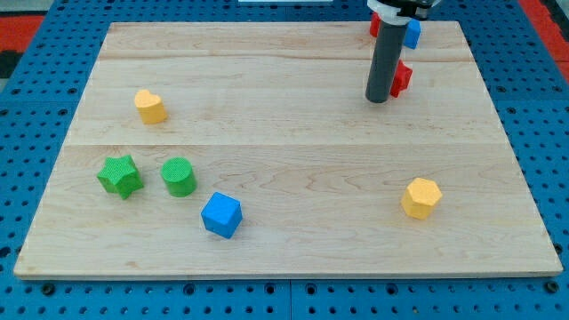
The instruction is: Move the red star below the blue triangle
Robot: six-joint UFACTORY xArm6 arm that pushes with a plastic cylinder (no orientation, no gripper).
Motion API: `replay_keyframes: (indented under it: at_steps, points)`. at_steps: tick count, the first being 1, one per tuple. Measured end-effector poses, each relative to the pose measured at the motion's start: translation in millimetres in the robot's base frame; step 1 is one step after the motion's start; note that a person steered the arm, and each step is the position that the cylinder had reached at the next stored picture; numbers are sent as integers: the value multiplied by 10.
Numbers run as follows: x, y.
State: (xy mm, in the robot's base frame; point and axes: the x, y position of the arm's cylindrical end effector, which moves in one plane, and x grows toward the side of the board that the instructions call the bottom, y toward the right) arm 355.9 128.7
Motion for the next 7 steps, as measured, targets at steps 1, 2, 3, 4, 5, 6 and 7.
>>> replay_keyframes:
  at_steps: [1,2,3,4,5,6,7]
  points:
    - [-72,61]
    - [-144,138]
    - [-215,217]
    - [-290,299]
    - [-420,365]
    - [-548,415]
    - [-674,464]
